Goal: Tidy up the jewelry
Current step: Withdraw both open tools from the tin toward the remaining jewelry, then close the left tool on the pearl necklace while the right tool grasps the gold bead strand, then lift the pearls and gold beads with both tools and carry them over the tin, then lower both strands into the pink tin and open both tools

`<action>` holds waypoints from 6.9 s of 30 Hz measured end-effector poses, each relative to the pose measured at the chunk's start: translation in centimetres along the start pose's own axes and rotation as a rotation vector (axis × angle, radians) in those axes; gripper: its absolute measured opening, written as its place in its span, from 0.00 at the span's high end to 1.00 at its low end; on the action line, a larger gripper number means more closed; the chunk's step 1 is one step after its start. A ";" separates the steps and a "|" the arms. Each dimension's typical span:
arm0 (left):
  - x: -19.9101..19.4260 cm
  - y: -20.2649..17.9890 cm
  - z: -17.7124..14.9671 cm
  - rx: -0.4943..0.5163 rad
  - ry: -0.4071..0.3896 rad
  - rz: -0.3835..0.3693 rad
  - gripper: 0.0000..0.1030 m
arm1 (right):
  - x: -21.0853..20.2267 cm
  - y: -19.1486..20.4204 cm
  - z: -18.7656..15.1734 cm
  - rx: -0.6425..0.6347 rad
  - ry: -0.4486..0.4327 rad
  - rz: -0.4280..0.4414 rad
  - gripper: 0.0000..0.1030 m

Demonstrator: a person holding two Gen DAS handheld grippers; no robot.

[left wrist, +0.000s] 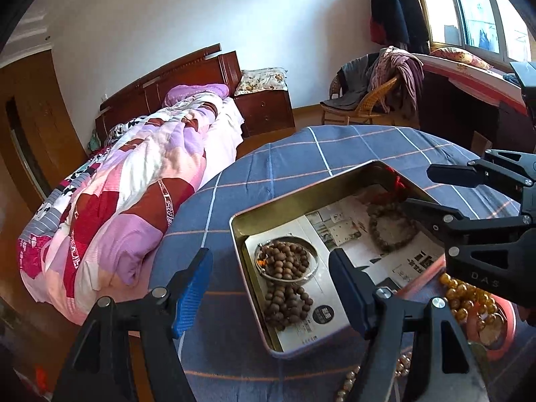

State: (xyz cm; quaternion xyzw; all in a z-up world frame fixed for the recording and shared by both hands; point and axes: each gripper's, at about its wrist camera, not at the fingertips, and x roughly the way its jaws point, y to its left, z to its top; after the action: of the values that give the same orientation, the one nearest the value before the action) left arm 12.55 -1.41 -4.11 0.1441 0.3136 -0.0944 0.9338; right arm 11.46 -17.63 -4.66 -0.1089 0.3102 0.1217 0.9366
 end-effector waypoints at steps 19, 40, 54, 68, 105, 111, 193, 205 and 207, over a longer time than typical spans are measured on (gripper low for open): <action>-3.8 -1.4 -3.1 -0.025 -0.002 -0.034 0.31 | -2.6 1.2 -1.8 0.000 0.000 0.009 0.46; -3.3 -4.5 -7.7 0.015 0.104 -0.073 0.31 | -5.0 -0.5 -6.9 0.049 0.048 -0.006 0.40; -2.1 -5.2 -8.6 0.020 0.133 -0.189 0.79 | -5.4 -2.0 -9.2 0.094 0.089 -0.018 0.35; -5.4 -2.5 -7.1 -0.044 0.049 -0.190 0.91 | -6.0 -1.8 -8.2 0.123 0.065 0.030 0.35; -6.4 -2.2 -6.9 -0.031 0.019 -0.125 0.91 | -7.1 0.1 -6.0 0.103 0.023 0.159 0.87; -6.7 -2.2 -6.6 -0.031 0.011 -0.124 0.91 | -7.7 0.1 -5.5 0.108 -0.004 0.158 0.87; 0.2 0.7 3.0 0.036 -0.024 -0.026 0.91 | -1.8 -0.6 3.2 0.043 -0.048 0.123 0.87; 2.3 0.3 2.6 0.054 0.015 -0.027 0.91 | 0.4 -0.9 3.1 0.048 -0.002 0.103 0.87; 2.6 0.2 2.5 0.056 0.022 -0.024 0.91 | 0.8 -1.1 3.1 0.049 0.006 0.103 0.87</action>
State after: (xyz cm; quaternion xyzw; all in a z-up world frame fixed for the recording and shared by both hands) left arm 16.06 -2.28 -3.75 0.1675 0.3228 -0.1129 0.9247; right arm 14.11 -17.66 -2.59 -0.0703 0.3209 0.1616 0.9306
